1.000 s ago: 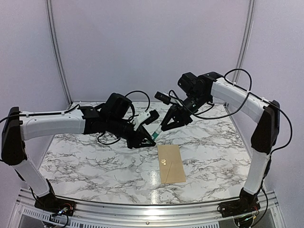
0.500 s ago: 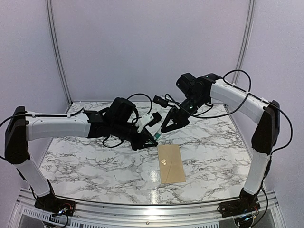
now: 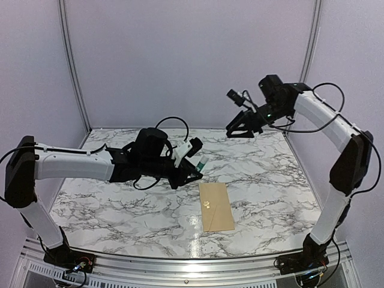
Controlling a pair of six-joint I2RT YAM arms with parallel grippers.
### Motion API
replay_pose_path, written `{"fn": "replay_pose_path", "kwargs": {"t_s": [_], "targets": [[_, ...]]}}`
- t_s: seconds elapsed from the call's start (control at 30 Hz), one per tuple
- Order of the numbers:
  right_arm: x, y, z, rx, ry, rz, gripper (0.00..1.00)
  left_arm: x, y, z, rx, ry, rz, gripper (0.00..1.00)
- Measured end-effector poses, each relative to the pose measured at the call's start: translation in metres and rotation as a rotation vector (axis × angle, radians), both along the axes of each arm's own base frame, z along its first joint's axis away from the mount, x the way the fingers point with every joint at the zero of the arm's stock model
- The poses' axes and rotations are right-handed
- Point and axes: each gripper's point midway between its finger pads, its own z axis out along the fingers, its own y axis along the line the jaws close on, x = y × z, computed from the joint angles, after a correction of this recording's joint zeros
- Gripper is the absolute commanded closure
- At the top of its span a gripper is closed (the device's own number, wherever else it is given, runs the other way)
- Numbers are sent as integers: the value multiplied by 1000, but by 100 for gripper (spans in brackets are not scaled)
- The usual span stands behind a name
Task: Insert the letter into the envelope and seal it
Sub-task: Apply the solid glue cap to the solid glue, then screw the solid glue cap onto the solid glue.
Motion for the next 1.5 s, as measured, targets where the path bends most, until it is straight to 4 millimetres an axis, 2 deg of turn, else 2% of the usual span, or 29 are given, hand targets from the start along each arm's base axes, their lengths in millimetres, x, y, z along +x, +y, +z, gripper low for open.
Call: {"fn": "replay_pose_path", "kwargs": {"t_s": [0.07,0.1,0.17,0.23,0.33,0.5,0.6,0.77,0.87,1.3,1.4,1.5], "targets": [[10,-32,29,64,-102,-63,34,-8,4,-2,-7,18,-16,91],[8,-43,42,92,-145,-78,35,-12,4,-2,-17,25,-27,91],[-4,-47,60,154,-197,-59,39,-19,4,2,-48,44,-49,91],[-22,-39,72,250,-209,11,43,-24,1,12,-100,67,-74,91],[-31,-26,67,349,-152,95,45,-32,-6,34,-208,98,-123,91],[-29,-3,44,395,-45,177,44,-39,-12,70,-363,135,-184,91],[-39,12,39,402,-11,227,42,-41,-15,81,-410,146,-207,91],[-59,30,46,438,14,305,42,-33,-22,81,-433,176,-194,91],[-64,33,49,451,22,325,45,-27,-26,80,-438,186,-185,91],[-68,46,55,463,62,340,54,-22,-30,85,-453,184,-183,91],[-67,47,53,460,79,335,61,-22,-30,85,-453,184,-182,91],[-68,47,50,461,95,338,72,-22,-30,85,-454,186,-181,91]]}}
